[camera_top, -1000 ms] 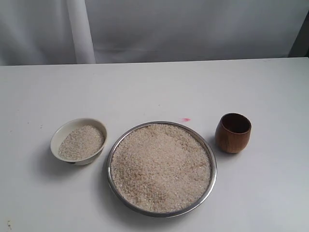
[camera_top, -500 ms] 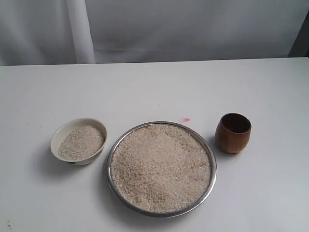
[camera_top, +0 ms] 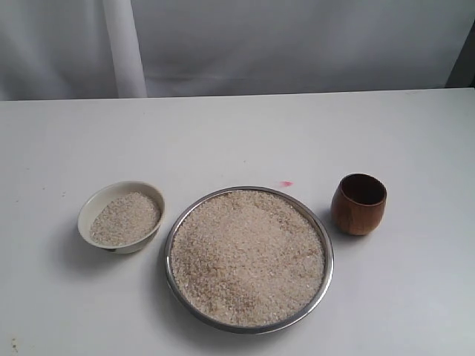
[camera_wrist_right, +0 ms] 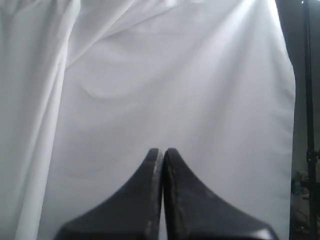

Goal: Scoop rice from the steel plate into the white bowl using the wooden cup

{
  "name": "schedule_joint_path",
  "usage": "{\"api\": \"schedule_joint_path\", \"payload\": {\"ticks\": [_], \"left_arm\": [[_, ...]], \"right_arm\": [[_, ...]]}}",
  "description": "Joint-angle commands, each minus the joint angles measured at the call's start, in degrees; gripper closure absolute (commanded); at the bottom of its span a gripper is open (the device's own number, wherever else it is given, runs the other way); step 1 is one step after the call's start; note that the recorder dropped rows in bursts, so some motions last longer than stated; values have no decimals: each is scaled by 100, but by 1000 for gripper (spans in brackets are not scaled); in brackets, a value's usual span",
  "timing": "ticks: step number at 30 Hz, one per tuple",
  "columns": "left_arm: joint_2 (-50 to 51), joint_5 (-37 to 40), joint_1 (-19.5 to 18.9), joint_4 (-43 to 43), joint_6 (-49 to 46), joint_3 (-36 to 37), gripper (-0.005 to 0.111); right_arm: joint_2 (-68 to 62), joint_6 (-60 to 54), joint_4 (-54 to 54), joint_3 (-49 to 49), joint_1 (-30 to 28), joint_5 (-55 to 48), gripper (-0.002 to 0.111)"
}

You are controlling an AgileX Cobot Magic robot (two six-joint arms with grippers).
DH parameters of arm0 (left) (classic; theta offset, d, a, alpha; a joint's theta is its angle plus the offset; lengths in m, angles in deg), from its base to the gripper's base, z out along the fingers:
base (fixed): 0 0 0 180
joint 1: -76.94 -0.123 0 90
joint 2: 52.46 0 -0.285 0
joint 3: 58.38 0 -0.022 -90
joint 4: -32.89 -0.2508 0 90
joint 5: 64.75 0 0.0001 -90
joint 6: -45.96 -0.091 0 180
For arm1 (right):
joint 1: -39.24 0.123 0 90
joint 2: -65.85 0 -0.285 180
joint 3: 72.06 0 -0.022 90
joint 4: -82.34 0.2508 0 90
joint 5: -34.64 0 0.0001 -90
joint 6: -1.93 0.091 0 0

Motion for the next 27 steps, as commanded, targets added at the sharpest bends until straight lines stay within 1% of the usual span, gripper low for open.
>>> {"api": "schedule_joint_path", "payload": {"ticks": [1,5,8,10,14,20,23,27], "left_arm": [[-9,-57,21,26,14,-43,107],[-9,-57,21,26,14,-43,107],[-9,-57,21,26,14,-43,107],[-9,-57,21,26,14,-43,107],[-9,-57,21,26,14,-43,107],[-9,-57,21,26,14,-43,107],[-9,-57,21,26,14,-43,107],[-9,-57,21,26,14,-43,107]], "right_arm": [[-394,120,77,-205,-15,-269,108],[-1403,392,50,-723,-2,-378,108],[-2378,1160,-69,-1184,5,-418,108],[-3056,1610,-359,-1489,5,-418,108],[-4488,1760,-1054,-1972,15,-418,108],[-5904,1929,-1408,-2028,10,17,108],[-6289,1929,-1567,-2028,10,84,108],[-6454,1929,-1682,-1909,10,306,108]]}}
